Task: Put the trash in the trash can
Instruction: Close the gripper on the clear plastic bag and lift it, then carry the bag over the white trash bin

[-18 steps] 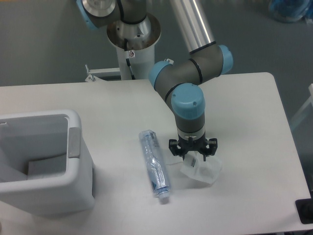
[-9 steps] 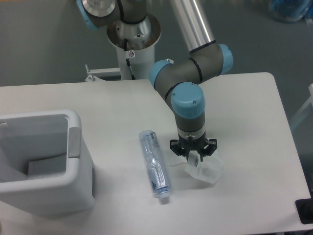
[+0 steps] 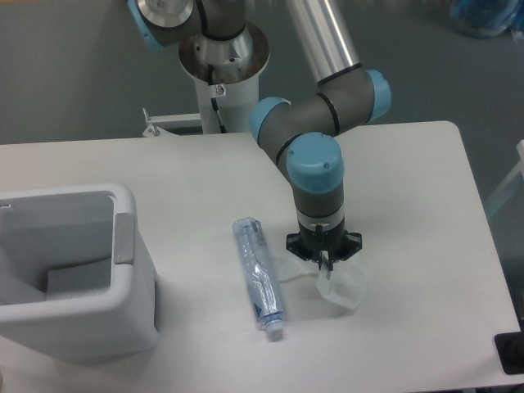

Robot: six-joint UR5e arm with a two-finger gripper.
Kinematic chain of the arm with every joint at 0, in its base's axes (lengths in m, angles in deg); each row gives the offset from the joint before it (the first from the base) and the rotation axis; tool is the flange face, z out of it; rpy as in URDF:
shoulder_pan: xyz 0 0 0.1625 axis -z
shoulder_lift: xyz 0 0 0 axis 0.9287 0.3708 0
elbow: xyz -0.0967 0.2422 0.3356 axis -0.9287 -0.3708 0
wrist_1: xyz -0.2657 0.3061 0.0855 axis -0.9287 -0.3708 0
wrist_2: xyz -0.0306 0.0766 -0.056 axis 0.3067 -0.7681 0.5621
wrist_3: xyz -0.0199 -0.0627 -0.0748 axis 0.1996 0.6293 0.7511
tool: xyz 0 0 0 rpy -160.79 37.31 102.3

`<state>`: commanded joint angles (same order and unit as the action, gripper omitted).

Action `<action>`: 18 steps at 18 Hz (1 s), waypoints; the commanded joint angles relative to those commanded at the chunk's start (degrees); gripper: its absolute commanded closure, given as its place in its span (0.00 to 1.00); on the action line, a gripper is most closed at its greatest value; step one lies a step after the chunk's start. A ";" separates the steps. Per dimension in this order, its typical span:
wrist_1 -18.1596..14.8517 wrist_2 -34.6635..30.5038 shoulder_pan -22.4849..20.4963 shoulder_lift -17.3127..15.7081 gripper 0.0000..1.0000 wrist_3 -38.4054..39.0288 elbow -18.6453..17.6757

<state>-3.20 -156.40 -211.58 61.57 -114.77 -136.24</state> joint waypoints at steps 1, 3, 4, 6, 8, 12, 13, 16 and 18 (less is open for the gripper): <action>0.00 1.05 -0.09 -0.17 0.85 0.00 0.61; -0.26 4.38 -0.44 -2.01 0.85 0.09 2.10; -0.44 7.01 -0.70 -2.63 0.85 0.09 3.24; -1.31 11.33 -1.75 -2.99 0.85 0.09 6.14; -3.50 14.49 -3.16 -5.88 0.85 0.35 8.43; -8.87 25.29 -6.41 -10.36 0.85 3.32 12.74; -9.14 28.36 -7.11 -11.68 0.85 5.08 12.83; -9.14 33.66 -6.77 -14.67 0.85 9.65 12.92; -9.05 34.54 -5.72 -16.52 0.85 12.99 13.10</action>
<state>-12.25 -121.85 -217.31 45.06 -101.78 -123.15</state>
